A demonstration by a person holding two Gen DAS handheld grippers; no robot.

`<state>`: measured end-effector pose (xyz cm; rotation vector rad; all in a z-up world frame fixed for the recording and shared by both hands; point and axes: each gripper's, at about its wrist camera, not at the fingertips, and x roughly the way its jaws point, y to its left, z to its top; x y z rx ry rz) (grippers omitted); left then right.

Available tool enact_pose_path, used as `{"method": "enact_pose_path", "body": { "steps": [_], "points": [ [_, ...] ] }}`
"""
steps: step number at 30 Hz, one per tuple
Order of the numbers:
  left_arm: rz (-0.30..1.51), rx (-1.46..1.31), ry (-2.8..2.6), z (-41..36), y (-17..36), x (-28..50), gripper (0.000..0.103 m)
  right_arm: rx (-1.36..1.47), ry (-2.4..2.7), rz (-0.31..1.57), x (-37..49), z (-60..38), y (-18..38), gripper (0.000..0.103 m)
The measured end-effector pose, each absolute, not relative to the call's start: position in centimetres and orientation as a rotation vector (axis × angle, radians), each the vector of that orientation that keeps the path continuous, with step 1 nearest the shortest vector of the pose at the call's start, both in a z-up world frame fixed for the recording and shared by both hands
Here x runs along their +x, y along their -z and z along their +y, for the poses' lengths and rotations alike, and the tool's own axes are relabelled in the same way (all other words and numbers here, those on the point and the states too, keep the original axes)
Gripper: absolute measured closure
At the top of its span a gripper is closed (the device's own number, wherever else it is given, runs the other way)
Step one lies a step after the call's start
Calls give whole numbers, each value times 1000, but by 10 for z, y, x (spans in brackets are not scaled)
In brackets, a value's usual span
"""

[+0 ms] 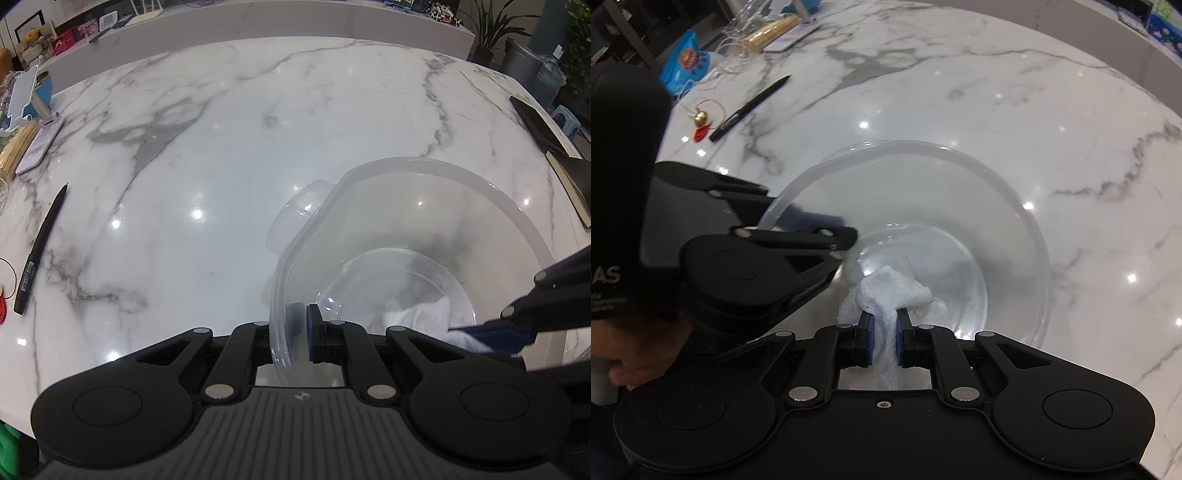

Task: Clean bowl
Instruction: 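Tilt the bowl with the left gripper while the right gripper wipes the bowl wall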

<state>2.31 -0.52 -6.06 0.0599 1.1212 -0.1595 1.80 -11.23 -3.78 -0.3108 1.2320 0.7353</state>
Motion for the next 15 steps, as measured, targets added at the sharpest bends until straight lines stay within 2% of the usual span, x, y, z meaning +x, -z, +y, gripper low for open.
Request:
{"method": "enact_pose_path", "body": {
  "steps": [15],
  "points": [
    [1121, 60, 157, -4, 62, 24, 96, -199, -864, 1243, 11, -103, 36, 92]
  ]
}}
